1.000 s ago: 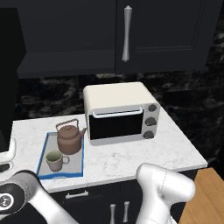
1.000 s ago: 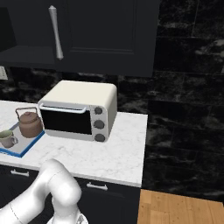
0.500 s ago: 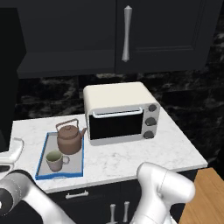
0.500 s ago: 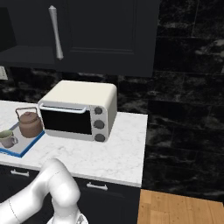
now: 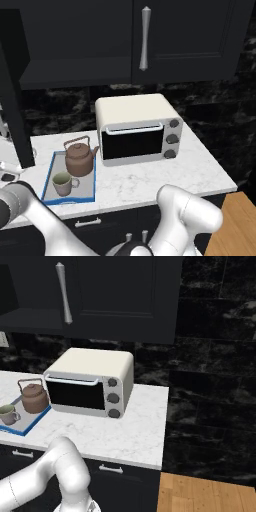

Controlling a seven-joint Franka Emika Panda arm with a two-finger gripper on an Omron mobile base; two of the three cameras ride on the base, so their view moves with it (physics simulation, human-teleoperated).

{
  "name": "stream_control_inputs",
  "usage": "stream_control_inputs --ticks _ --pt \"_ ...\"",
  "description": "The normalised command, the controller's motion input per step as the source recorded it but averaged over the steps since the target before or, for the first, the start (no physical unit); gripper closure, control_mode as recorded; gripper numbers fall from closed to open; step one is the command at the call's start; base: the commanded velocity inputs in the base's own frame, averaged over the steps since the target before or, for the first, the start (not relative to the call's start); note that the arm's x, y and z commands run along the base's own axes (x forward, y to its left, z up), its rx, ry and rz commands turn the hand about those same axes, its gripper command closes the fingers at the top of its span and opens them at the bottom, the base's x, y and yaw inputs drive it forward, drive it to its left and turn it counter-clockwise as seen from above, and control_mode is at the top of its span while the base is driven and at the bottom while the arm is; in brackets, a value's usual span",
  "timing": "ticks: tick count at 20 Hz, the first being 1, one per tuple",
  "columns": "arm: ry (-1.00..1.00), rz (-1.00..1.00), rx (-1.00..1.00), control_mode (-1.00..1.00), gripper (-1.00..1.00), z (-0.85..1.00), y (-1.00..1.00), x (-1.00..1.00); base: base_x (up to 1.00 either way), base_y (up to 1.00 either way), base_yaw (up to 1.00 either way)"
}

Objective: Pick the kettle from the counter and place it on the tray. Then pick the mug from the cabinet and place it on the tray. Then close the cabinet doors.

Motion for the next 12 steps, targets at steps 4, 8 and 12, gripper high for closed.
stream_control_inputs --ticks 4,8,12 --pt "0.01 0.0 0.0 -1.0 1.0 0.01 -0.99 0.01 0.0 0.0 0.0" --pt "0.07 0.0 0.0 -1.0 1.0 0.05 -0.99 0.18 0.0 0.0 0.0" --pt "0.15 0.0 -0.06 -1.0 1.0 0.26 -0.82 0.38 0.0 0.0 0.0"
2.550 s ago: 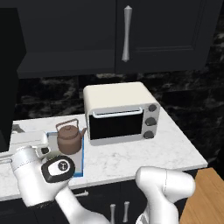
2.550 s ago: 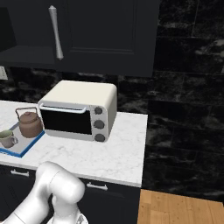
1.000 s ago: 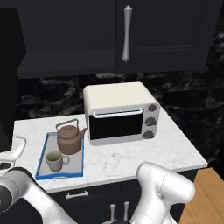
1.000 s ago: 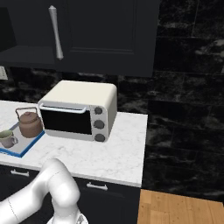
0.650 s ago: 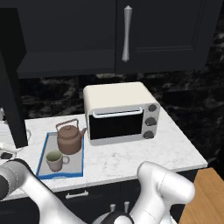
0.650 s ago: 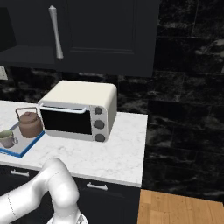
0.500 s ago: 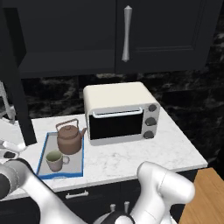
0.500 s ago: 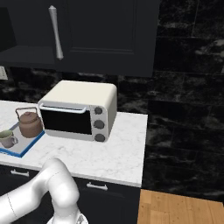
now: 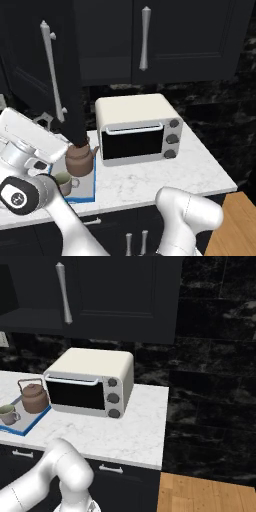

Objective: Pick the kettle from the counter and place it on the tray. Then pick the mug from the cabinet and place it on the tray. Then close the cabinet doors.

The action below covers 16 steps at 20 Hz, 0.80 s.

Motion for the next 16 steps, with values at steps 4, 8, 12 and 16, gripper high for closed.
stream_control_inputs --ticks 4,8,12,16 --pt "0.3 0.02 -0.17 -1.0 1.0 0.29 -0.58 0.73 0.0 0.0 0.0" --pt "0.38 0.02 -0.22 -1.0 1.0 0.29 -0.38 0.88 0.0 0.0 0.0" --pt "0.35 0.04 -0.2 -1.0 1.0 0.31 -0.43 0.77 0.0 0.0 0.0" --pt "0.35 0.08 -0.11 -1.0 1.0 0.54 -0.41 0.28 0.0 0.0 0.0"
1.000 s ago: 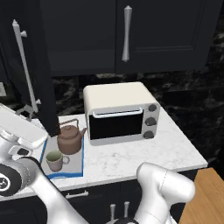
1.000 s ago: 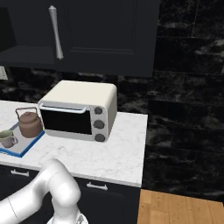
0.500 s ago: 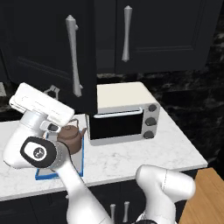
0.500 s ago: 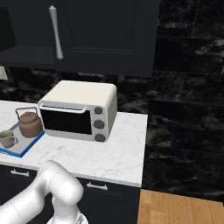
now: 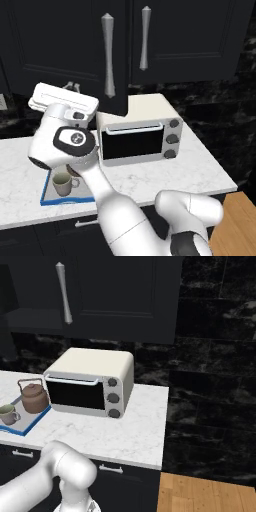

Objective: Pick the kettle from the counter and place it on the tray. Then pick the mug from the cabinet and place it on the tray. Then close the cabinet doors.

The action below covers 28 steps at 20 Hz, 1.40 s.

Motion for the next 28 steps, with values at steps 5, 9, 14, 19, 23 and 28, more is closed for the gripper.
stream_control_inputs --ticks 5,9,14,19,23,28 --pt "0.44 0.1 -0.04 -1.0 1.0 0.61 -0.38 0.17 0.0 0.0 0.0" --pt "0.52 0.04 -0.01 -1.0 1.0 0.63 -0.5 0.49 0.0 0.0 0.0" --pt "0.51 0.01 -0.01 -1.0 1.0 0.37 -0.59 0.83 0.0 0.0 0.0" --pt "0.41 0.01 -0.01 -1.0 1.0 0.05 -0.54 0.98 0.0 0.0 0.0" --pt "0.31 0.01 0.0 -1.0 1.0 -0.01 -0.49 1.0 0.0 0.0 0.0" --pt "0.24 0.01 0.0 -1.0 1.0 -0.14 -0.45 1.0 0.0 0.0 0.0"
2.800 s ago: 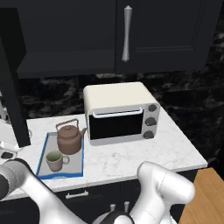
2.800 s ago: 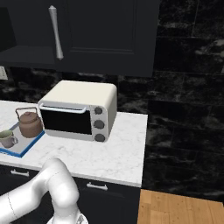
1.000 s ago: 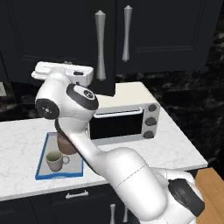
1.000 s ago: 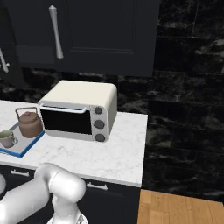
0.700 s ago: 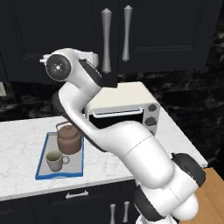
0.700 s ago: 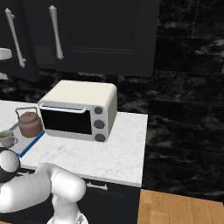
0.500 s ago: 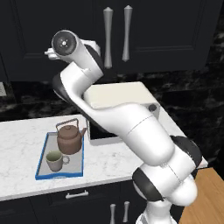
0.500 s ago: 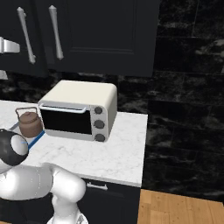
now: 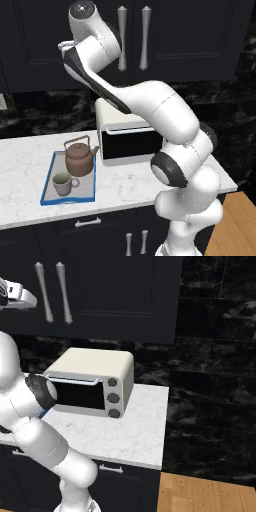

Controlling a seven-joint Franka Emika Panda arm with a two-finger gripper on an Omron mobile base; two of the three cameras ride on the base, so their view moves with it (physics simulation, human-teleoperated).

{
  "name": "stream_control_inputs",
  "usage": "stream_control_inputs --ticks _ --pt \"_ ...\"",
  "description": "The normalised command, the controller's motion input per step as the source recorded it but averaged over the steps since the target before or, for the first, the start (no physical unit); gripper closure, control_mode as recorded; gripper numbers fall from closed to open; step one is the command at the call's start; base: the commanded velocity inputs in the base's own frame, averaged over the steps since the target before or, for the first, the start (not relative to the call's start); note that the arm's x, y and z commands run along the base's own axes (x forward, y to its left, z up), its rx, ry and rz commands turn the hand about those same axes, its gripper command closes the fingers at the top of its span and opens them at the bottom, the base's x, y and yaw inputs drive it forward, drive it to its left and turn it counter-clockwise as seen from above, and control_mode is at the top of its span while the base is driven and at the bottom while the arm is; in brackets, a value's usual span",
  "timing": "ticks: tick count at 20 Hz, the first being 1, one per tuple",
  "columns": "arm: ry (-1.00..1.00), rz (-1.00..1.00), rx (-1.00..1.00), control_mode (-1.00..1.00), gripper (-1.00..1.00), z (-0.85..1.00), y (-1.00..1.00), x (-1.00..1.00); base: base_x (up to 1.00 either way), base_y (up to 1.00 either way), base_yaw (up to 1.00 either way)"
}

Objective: Pick the kettle from the counter and place it on the tray. Then pick the mug from the cabinet and place it on the tray. Then close the cabinet doors.

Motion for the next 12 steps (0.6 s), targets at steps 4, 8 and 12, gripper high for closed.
stream_control_inputs --ticks 4,8,12 --pt "0.07 0.01 0.01 -1.0 1.0 -0.35 -0.27 1.0 0.0 0.0 0.0" --pt "-0.25 0.0 0.07 -1.0 1.0 -0.85 -0.27 0.39 0.0 0.0 0.0" --pt "-0.5 0.0 0.14 -1.0 1.0 -1.0 -0.4 0.12 0.0 0.0 0.0"
